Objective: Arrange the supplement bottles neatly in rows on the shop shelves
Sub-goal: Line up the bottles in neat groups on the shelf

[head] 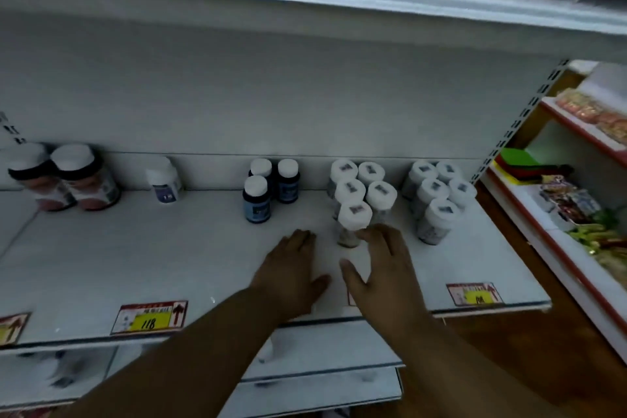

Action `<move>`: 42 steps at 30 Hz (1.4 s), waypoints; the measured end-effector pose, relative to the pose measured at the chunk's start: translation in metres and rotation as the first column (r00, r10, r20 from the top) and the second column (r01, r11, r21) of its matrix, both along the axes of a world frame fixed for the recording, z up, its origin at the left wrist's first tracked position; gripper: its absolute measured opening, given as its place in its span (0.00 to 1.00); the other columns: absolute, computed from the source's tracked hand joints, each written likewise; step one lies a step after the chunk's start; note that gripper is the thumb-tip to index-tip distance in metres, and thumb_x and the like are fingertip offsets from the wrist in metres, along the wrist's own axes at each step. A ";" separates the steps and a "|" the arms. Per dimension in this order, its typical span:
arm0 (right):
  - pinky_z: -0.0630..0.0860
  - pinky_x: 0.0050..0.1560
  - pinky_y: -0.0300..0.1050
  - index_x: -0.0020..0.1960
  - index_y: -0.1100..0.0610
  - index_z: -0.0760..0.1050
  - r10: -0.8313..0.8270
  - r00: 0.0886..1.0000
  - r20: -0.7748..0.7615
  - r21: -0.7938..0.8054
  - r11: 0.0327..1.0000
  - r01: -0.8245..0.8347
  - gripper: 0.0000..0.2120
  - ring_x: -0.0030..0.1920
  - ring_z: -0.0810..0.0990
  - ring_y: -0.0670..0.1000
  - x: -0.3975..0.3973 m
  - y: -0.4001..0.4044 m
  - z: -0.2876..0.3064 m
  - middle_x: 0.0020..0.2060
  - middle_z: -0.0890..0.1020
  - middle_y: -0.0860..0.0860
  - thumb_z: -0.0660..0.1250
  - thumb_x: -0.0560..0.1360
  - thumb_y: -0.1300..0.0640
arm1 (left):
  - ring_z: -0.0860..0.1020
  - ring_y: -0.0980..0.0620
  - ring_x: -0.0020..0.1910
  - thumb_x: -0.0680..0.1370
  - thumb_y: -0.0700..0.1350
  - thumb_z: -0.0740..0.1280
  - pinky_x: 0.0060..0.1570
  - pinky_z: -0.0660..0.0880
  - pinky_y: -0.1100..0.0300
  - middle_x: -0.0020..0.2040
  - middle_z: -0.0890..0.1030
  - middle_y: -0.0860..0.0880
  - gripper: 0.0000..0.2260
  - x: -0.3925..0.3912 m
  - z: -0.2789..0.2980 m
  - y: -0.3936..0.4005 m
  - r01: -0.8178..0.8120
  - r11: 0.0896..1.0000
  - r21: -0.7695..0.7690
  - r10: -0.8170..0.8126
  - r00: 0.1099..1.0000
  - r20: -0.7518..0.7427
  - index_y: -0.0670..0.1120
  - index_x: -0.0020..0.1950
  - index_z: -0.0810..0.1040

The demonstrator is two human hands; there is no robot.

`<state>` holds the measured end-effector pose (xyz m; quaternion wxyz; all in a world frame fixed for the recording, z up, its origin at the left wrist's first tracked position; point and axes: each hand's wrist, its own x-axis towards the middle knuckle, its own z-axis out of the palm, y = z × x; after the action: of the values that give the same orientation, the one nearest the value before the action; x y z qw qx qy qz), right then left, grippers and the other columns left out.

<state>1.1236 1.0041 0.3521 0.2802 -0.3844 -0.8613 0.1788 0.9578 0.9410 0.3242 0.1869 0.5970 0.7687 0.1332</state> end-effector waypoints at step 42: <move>0.76 0.54 0.45 0.64 0.49 0.70 0.494 0.860 0.127 -0.461 0.797 -0.390 0.20 0.61 0.74 0.49 -0.447 -0.459 -0.180 0.63 0.70 0.47 0.70 0.74 0.51 | 0.73 0.48 0.66 0.76 0.50 0.69 0.63 0.70 0.52 0.67 0.75 0.50 0.24 -0.357 -0.086 -0.567 -0.651 0.750 0.116 0.658 0.752 -0.039 0.50 0.72 0.70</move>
<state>0.6761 0.5449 0.1718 0.0344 -0.2410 -0.8955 0.3726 0.6009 0.3736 0.2378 0.0698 0.3031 0.9284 0.2033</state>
